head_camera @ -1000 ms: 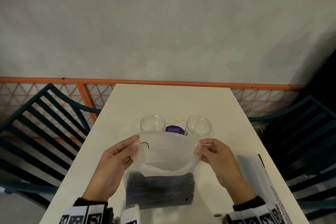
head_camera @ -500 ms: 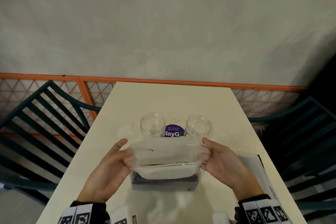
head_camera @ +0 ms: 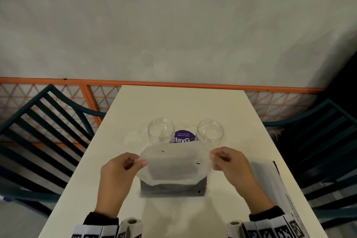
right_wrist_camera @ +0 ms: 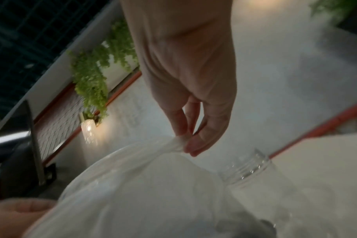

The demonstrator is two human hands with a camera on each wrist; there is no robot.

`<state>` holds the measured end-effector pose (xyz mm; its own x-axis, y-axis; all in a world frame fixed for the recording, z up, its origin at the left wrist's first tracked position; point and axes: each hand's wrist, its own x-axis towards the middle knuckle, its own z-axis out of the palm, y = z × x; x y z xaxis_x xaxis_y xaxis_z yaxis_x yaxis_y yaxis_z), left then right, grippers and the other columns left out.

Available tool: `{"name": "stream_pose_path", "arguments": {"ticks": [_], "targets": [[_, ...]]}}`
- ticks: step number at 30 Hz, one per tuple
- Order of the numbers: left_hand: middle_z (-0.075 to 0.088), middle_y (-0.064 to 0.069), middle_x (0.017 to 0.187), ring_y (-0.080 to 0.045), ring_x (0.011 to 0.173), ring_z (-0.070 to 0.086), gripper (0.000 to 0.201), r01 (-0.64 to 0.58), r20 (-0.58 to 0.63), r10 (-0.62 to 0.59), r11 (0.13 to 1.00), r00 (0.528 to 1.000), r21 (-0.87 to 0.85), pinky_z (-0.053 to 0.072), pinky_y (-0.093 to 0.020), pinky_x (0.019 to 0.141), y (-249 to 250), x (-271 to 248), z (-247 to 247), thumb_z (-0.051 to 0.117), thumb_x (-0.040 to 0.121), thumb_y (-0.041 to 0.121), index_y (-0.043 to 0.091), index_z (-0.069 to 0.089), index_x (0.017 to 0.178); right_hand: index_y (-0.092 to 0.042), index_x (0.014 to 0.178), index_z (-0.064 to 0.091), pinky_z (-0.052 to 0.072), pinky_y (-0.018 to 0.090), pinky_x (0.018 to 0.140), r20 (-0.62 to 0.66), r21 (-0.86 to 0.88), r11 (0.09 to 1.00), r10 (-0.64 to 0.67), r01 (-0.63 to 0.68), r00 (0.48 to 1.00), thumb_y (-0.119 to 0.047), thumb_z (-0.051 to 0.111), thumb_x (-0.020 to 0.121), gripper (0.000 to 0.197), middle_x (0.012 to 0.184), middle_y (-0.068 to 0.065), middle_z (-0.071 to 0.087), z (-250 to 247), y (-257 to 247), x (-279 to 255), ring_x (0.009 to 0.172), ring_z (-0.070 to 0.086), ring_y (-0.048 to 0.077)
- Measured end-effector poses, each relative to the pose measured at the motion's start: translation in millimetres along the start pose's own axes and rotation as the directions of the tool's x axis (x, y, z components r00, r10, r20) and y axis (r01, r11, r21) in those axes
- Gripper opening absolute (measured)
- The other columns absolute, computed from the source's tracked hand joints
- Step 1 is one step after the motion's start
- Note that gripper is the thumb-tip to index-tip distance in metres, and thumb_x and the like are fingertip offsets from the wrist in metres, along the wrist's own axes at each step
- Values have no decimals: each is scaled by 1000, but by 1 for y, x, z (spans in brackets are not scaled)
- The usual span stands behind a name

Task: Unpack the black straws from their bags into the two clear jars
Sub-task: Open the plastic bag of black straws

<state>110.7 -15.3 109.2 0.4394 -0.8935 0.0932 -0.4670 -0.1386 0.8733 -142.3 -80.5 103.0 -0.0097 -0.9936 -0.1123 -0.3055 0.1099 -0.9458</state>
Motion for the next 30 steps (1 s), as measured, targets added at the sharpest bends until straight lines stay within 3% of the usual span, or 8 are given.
{"name": "stream_pose_path", "arguments": {"ticks": [2,4,10,14,17,20,25,30], "targets": [[74,5,74,-18,75,67,9,77,121,-62,989,991,-124,52,-28,76,-1,-1,6,69,79,25,25,73,71,-7,82,67,55,25,67,136,243,961,101,-132,985,-2,58,87,12,75,8,68,5,-4,-1,69,63,19],[74,-12,85,-32,82,65,17,207,277,-120,929,953,-308,50,-44,82,1,-2,12,63,80,28,16,75,79,-3,88,64,55,24,63,280,394,879,164,-269,946,-2,53,90,11,79,11,65,11,-7,-3,71,62,20],[59,-20,116,-29,100,56,59,647,629,-218,458,746,-609,54,-37,76,-1,2,9,69,73,32,-4,56,117,0,99,57,57,29,53,513,625,544,252,-559,820,4,42,89,18,74,13,70,8,-14,-1,62,68,21],[71,-15,99,-28,88,70,74,724,716,-112,149,690,-674,60,-41,69,-8,10,-2,94,33,15,2,66,100,12,93,64,59,48,55,605,699,335,192,-631,773,16,79,42,53,90,29,70,-7,-16,2,77,70,39],[70,-16,101,-30,93,68,57,725,720,-84,103,688,-681,53,-43,83,-2,12,-4,91,37,14,4,69,89,2,77,65,60,46,60,645,671,359,150,-649,750,1,80,53,28,84,23,71,-10,-18,-1,78,70,37],[69,-19,104,-29,95,67,41,666,675,-65,258,735,-700,55,-38,83,5,10,-7,79,62,21,1,68,96,-9,83,55,58,37,60,569,703,473,75,-531,819,-5,81,54,39,83,18,69,-12,-15,-3,76,68,33],[66,-18,95,-30,86,61,30,368,362,-233,854,903,-368,50,-34,71,2,3,-3,65,69,8,9,59,99,-13,92,54,50,33,71,251,373,898,146,-234,957,13,48,82,28,85,14,55,-12,-9,-5,72,56,23],[57,-6,89,-22,65,56,19,121,6,-121,993,993,18,39,-28,56,-3,4,-5,73,73,13,12,55,80,-23,81,56,54,34,73,-103,-79,997,2,-11,995,-11,65,81,15,82,3,64,-15,-8,-4,72,61,20]]}}
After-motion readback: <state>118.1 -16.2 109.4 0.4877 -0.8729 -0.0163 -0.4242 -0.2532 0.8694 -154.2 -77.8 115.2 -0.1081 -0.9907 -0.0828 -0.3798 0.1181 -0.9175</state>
